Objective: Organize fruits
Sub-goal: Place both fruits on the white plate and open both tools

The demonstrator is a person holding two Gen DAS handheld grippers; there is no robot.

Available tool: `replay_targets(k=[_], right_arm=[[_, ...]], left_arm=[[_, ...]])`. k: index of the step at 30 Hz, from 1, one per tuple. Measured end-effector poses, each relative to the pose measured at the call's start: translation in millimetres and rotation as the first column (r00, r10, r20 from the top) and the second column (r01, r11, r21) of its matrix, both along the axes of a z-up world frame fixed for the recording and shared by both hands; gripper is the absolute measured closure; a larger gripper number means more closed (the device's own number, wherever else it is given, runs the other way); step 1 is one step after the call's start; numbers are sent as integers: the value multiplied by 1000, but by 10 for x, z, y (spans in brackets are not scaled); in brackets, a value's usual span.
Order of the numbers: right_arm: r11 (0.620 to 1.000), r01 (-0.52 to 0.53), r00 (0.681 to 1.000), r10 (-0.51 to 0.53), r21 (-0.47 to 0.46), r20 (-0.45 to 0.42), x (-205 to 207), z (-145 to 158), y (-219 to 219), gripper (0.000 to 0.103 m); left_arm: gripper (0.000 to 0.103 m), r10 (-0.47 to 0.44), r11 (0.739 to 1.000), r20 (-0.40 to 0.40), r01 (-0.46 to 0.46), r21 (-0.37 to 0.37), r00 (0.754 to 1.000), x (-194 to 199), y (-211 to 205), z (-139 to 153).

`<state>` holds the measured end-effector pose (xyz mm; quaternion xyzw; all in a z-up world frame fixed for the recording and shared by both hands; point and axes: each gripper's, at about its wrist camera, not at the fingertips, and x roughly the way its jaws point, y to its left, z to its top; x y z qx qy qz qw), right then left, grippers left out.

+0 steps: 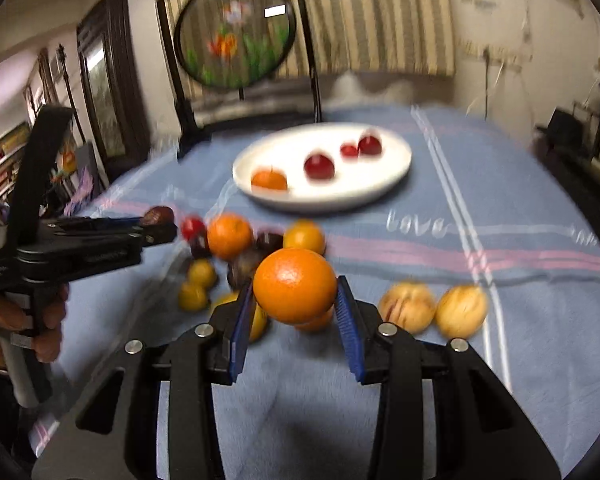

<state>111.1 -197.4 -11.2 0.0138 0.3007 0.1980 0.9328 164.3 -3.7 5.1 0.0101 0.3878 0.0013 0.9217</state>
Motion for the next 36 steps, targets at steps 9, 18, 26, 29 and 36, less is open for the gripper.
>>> replay_targets(k=[9,18,26,29,36], right_arm=[[997,74,988,-76,24,134,361,427,47,63],[997,78,997,-77,-29,14,1210,199,285,63],[991,59,996,-67,-122,-61,1459,-68,498,53],[993,54,997,-60,-104,-55,1432,-31,480,49],[998,64,996,-64,-5,-66,1188,122,216,49]], left_arm=[[60,-29,1000,114,30,-10,993,580,-124,353],[60,29,995,25,-26,-95,999,1175,-13,197],[56,45,992,-41,-50,-120,998,1387,-1,-54],[17,51,989,-8,-52,-138,999,1323,13,-2],[11,2,988,45,5,-154,999,924,-8,132]])
